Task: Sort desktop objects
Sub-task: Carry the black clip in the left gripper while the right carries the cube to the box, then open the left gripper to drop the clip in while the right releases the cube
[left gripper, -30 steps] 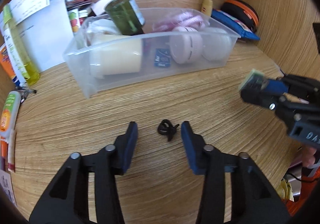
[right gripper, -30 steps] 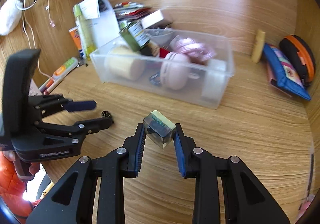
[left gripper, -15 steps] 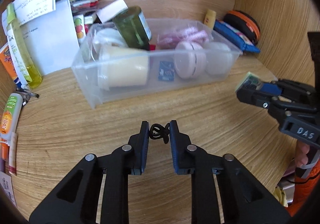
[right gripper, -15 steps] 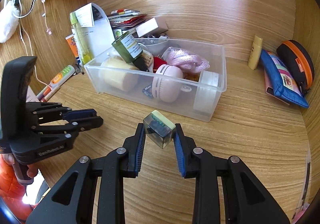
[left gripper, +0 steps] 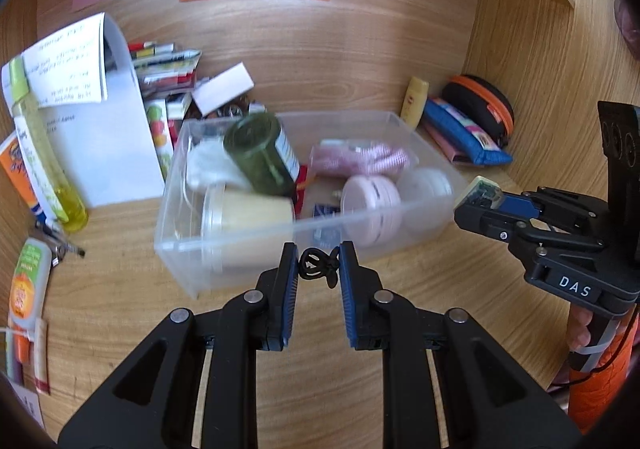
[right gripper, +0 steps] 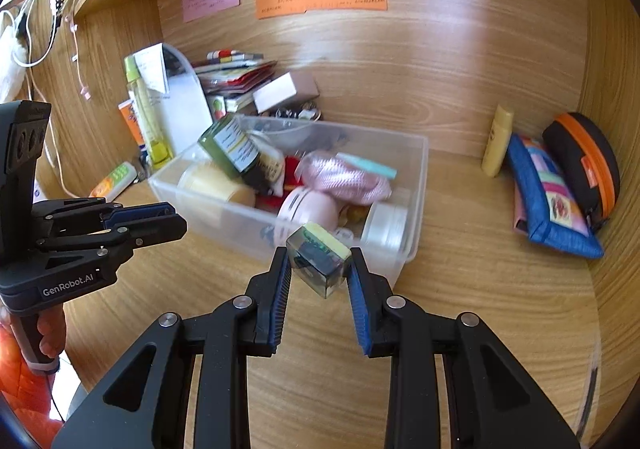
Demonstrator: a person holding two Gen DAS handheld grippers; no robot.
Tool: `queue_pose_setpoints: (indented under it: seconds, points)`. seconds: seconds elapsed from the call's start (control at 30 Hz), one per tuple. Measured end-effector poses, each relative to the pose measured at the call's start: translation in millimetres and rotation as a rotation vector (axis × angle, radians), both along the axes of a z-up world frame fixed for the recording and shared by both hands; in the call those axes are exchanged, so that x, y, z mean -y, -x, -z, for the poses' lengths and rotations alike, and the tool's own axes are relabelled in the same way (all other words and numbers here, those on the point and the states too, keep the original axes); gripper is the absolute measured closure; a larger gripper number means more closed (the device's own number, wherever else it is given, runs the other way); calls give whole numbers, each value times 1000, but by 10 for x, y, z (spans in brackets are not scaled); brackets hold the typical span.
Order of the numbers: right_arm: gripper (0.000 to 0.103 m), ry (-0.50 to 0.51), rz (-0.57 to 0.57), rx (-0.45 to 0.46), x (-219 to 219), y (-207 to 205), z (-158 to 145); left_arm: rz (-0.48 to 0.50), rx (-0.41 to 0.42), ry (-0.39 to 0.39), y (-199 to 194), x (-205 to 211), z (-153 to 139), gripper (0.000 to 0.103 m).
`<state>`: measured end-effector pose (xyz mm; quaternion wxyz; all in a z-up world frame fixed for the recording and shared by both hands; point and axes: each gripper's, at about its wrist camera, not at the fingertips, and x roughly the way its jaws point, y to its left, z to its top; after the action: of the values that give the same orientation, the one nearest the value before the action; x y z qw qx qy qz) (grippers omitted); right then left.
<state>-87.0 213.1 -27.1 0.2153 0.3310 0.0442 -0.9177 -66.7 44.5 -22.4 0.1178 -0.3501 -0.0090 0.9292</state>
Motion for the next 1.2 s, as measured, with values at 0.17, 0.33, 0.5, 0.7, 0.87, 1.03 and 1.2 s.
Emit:
queue_pose_setpoints:
  seconds: [0.17,0.33,0.5,0.7,0.87,1.03,1.2]
  points:
    - [77,4,12,-3,-58,138,-39,0,-12,-5,126,-14,-62,84]
    - [77,6,18,3,-70,270,-23,0,-14,-7,271,-34,-91,84]
    - [77,11,7,29,-23,412,53,9,-7,-7,425,-93,-82,84]
    - [77,17,-9,34,26,495,107,19,16,2,569,-168,13,84]
    - [77,22,-11,37,26,530,137,19,42,-2,662,-187,117,84]
    - [77,14,-9,24,52,521,130,17,50,-10,678,-170,151,82]
    - [65,15,-14,33,61,509,125,5,66,-31,675,-126,152,70]
